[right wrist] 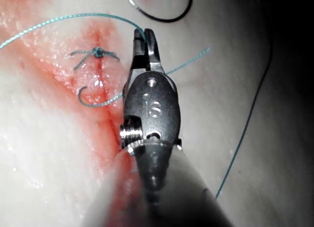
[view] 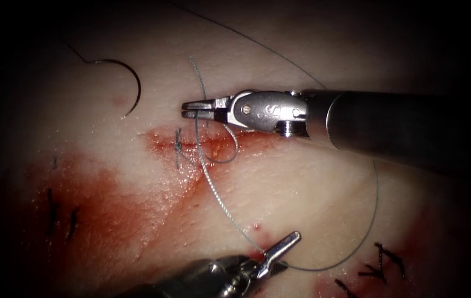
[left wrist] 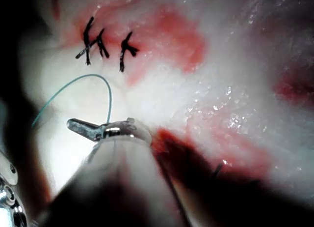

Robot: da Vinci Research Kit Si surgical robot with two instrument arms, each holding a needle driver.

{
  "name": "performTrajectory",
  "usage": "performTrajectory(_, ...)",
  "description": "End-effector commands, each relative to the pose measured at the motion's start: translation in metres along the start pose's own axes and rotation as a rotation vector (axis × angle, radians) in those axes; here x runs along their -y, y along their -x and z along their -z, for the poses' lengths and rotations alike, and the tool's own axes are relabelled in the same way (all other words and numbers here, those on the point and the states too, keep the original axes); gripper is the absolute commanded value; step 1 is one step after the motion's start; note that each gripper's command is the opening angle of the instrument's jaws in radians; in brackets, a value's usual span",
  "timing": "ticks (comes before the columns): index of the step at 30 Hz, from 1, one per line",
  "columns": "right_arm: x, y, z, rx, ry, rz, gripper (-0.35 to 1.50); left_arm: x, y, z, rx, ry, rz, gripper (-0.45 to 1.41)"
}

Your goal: Wound Closure

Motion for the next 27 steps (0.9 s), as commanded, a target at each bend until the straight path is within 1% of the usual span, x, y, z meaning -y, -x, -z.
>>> performTrajectory(1, -0.0004, -0.0001, -0.0011, -0.004, -0.001, 0.002, -0.35, 0.0, 0.0, -0.0011, -0.006, -0.002, 0.0, 0.99)
performTrajectory(4, -0.0004, -0.0001, -0.001, -0.004, -0.001, 0.002, -0.35, -0.0003, -0.0006, -0.0017, -0.007, -0.006, -0.011, 0.91)
performTrajectory(7, -0.0005, -0.0001, -0.0009, -0.003, -0.002, 0.002, -0.35, -0.0009, -0.0012, -0.0018, -0.017, -0.01, -0.017, 0.67)
performTrajectory(8, -0.0006, 0.0, -0.0009, -0.003, -0.002, 0.002, -0.35, -0.0011, -0.0014, -0.0018, -0.019, -0.012, -0.02, 0.37)
performTrajectory(10, -0.0006, 0.0, -0.0009, -0.003, -0.002, 0.002, -0.35, -0.0014, -0.0018, -0.0016, -0.02, -0.013, -0.023, 0.05)
performTrajectory(11, -0.0006, 0.0, -0.0008, -0.003, -0.002, 0.002, -0.35, -0.0015, -0.0019, -0.0015, -0.02, -0.013, -0.024, -0.05)
performTrajectory(12, -0.0007, 0.0, -0.0008, -0.006, 0.0, 0.001, -0.35, -0.0016, -0.002, -0.0015, -0.02, -0.013, -0.025, -0.1)
performTrajectory(13, -0.0007, 0.0, -0.0008, -0.007, -0.003, 0.001, -0.35, -0.0016, -0.0021, -0.0013, -0.022, -0.011, -0.026, -0.37)
performTrajectory(14, -0.0007, 0.0, -0.0007, -0.007, -0.003, 0.001, -0.35, -0.0017, -0.0022, -0.0012, -0.022, -0.011, -0.027, -0.45)
performTrajectory(17, -0.0008, 0.0001, -0.0005, -0.006, -0.003, 0.002, -0.35, -0.0017, -0.0024, -0.0004, -0.035, 0.019, -0.036, -0.45)
performTrajectory(20, -0.001, 0.0003, 0.0001, -0.007, -0.001, -0.004, -0.35, -0.0018, -0.0028, 0.0014, -0.06, 0.048, -0.041, -0.45)
performTrajectory(23, -0.0013, 0.0004, 0.0008, -0.004, 0.005, -0.013, -0.35, -0.0022, -0.0031, 0.0044, -0.072, 0.058, -0.05, -0.45)
performTrajectory(27, -0.0013, 0.0004, 0.0017, -0.003, 0.002, -0.017, -0.35, -0.0023, -0.0025, 0.0093, -0.019, 0.056, -0.056, -0.45)
